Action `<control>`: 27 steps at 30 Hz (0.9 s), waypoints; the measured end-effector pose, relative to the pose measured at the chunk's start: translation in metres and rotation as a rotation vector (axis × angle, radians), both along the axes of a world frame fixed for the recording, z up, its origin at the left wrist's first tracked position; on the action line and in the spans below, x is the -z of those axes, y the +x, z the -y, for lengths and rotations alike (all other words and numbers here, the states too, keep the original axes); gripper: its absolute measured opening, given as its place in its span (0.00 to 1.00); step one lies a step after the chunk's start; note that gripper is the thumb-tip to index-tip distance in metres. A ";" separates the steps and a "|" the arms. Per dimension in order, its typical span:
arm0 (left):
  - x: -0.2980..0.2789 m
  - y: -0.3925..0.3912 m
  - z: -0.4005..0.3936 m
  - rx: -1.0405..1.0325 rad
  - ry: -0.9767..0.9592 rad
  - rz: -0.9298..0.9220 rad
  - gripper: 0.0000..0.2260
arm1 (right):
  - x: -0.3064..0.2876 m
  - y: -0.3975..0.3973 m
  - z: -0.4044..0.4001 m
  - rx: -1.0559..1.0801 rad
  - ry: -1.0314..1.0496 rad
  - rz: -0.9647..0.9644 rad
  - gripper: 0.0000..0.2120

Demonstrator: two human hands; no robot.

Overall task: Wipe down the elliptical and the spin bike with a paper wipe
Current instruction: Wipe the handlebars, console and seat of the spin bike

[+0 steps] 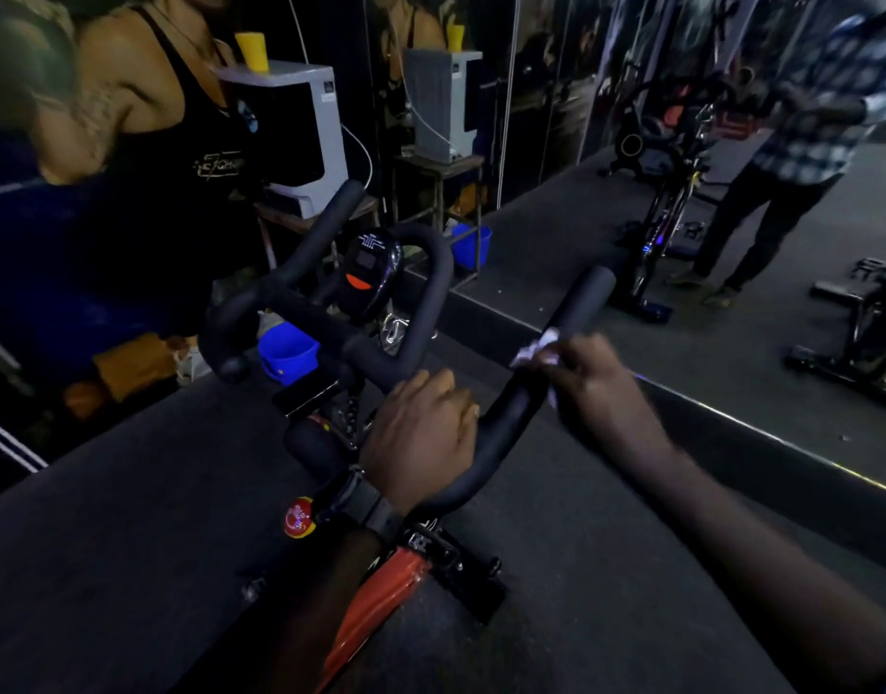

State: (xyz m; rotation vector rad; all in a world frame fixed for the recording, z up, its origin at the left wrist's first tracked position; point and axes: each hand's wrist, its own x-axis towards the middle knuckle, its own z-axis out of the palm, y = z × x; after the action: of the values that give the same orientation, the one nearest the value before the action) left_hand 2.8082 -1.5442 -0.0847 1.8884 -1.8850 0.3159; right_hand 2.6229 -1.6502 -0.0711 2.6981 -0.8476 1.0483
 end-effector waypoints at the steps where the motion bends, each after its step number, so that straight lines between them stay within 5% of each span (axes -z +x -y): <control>1: 0.000 0.001 -0.001 0.001 0.002 0.006 0.12 | -0.009 -0.003 0.020 0.044 0.100 0.080 0.09; 3: -0.002 0.001 -0.001 0.003 0.003 0.007 0.13 | -0.017 -0.003 0.038 0.120 0.029 0.122 0.11; 5: -0.002 0.001 0.000 -0.002 -0.004 0.013 0.13 | -0.002 0.008 0.011 0.135 0.183 0.170 0.09; 10: 0.002 0.003 -0.001 0.002 -0.029 0.044 0.09 | 0.017 0.006 -0.051 -0.207 0.263 0.051 0.15; 15: 0.000 0.002 -0.001 0.003 -0.021 0.057 0.12 | -0.022 0.004 0.016 0.148 0.193 0.366 0.08; 21: 0.000 0.003 -0.002 0.004 -0.027 0.056 0.07 | 0.042 0.018 -0.072 -0.121 0.296 0.279 0.11; 27: 0.003 0.004 -0.001 0.022 -0.008 0.039 0.13 | 0.010 0.008 -0.008 0.134 0.161 0.421 0.11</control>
State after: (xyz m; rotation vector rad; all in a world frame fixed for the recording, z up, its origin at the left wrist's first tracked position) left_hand 2.8122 -1.5434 -0.0875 1.8680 -1.9262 0.3552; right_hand 2.6305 -1.6425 -0.0810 2.5318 -1.2059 1.6093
